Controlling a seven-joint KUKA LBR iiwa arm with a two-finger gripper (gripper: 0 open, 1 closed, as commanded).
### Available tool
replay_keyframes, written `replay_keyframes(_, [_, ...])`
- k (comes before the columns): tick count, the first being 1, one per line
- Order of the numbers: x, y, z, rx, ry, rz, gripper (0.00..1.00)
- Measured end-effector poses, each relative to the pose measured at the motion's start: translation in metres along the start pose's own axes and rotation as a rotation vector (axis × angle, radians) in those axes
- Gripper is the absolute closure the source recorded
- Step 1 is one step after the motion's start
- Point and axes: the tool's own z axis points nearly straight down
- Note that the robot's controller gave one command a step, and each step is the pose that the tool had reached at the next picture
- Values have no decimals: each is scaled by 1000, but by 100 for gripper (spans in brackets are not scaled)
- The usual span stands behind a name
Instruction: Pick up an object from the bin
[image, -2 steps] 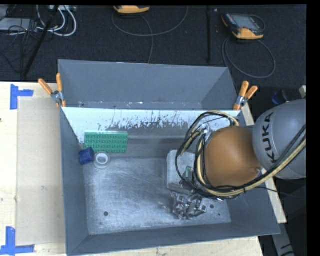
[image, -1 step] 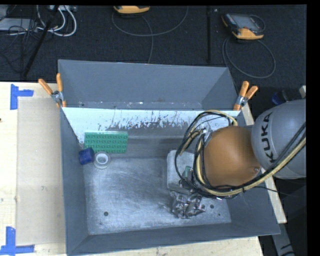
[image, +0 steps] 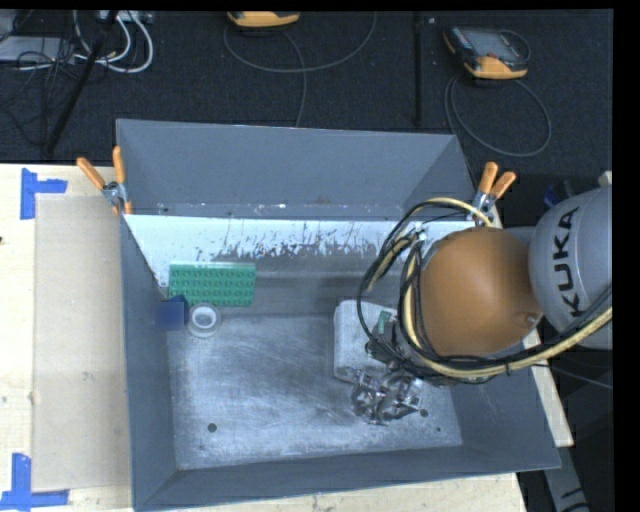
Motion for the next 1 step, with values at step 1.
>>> replay_keyframes(1, [-3,-6,21,-7,4,-1,100])
